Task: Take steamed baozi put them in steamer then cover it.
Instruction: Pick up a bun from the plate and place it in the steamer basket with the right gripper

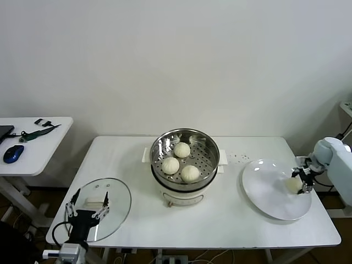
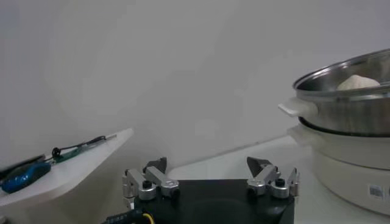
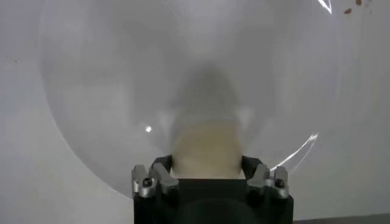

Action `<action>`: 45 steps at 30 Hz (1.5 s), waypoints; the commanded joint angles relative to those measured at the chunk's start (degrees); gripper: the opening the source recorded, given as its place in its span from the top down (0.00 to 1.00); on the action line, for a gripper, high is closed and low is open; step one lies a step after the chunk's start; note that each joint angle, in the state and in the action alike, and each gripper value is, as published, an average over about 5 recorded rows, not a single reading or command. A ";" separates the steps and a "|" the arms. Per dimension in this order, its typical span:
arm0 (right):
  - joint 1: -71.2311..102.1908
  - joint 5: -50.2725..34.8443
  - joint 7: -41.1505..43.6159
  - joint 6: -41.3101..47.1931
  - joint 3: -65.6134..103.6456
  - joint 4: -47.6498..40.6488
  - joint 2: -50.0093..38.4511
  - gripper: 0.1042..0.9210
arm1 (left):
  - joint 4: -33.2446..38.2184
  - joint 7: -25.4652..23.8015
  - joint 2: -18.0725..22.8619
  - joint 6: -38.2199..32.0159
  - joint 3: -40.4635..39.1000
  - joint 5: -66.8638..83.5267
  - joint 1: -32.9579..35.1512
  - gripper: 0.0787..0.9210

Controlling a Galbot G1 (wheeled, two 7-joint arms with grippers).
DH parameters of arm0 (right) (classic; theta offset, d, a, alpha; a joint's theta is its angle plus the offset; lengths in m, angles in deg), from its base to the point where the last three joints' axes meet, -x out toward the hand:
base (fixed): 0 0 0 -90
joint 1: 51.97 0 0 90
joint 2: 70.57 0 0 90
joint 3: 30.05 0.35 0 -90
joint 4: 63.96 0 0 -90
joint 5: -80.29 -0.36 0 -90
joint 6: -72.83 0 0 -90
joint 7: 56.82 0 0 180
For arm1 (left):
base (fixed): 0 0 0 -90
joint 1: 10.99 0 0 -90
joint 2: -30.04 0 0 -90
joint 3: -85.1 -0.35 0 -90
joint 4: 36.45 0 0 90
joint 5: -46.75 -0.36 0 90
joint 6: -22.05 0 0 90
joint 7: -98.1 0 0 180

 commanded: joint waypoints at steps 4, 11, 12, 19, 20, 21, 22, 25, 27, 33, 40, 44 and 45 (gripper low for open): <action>-6.90 -7.94 0.77 1.40 -8.44 3.70 -2.17 0.28 | 0.29 -0.04 -0.02 -0.34 -0.01 0.10 0.39 0.12; -23.42 -23.81 1.34 3.73 -26.65 7.02 -1.73 0.28 | 0.91 -0.37 -0.06 -0.73 -0.38 0.13 1.42 0.12; -26.44 -26.72 1.38 4.52 -29.91 7.53 -1.16 0.28 | 1.04 -0.39 -0.09 -0.82 -0.49 0.14 1.54 0.12; -43.87 -47.33 0.71 12.02 -50.65 12.23 4.63 0.28 | 1.80 -0.45 -0.49 -1.06 -1.46 0.56 1.84 0.12; -45.63 -49.73 0.39 13.13 -52.42 13.04 5.60 0.28 | 1.79 -0.47 -0.53 -1.09 -1.62 0.68 1.78 0.12; -47.21 -52.27 -0.01 14.14 -54.12 13.82 6.64 0.28 | 1.76 -0.48 -0.57 -1.12 -1.77 0.79 1.71 0.12; -48.64 -54.48 -0.47 15.07 -55.64 14.58 7.59 0.28 | 1.71 -0.50 -0.61 -1.18 -1.94 0.85 1.63 0.12; -52.37 -60.07 -1.67 17.69 -59.67 16.60 10.85 0.28 | 1.34 -0.55 -0.87 -1.42 -2.28 1.00 1.42 0.12; -54.07 -62.58 -2.25 18.95 -61.50 17.56 13.35 0.28 | 1.05 -0.57 -1.16 -1.54 -2.38 1.26 1.25 0.12; -55.78 -69.87 -5.08 22.56 -65.33 20.79 19.38 0.28 | 0.60 -0.62 -1.77 -1.68 -2.63 2.67 1.22 0.12; -53.93 -73.67 -9.07 25.28 -67.35 25.28 22.83 0.28 | 0.49 -0.71 -2.29 -2.11 -2.16 4.01 1.86 0.12; -51.90 -73.31 -11.22 26.14 -68.00 26.87 23.98 0.27 | 0.39 -0.69 -2.39 -2.27 -1.87 4.46 2.08 0.12; -51.31 -73.23 -11.77 26.39 -68.03 27.22 24.19 0.27 | 0.37 -0.69 -2.38 -2.29 -1.83 4.49 2.08 0.12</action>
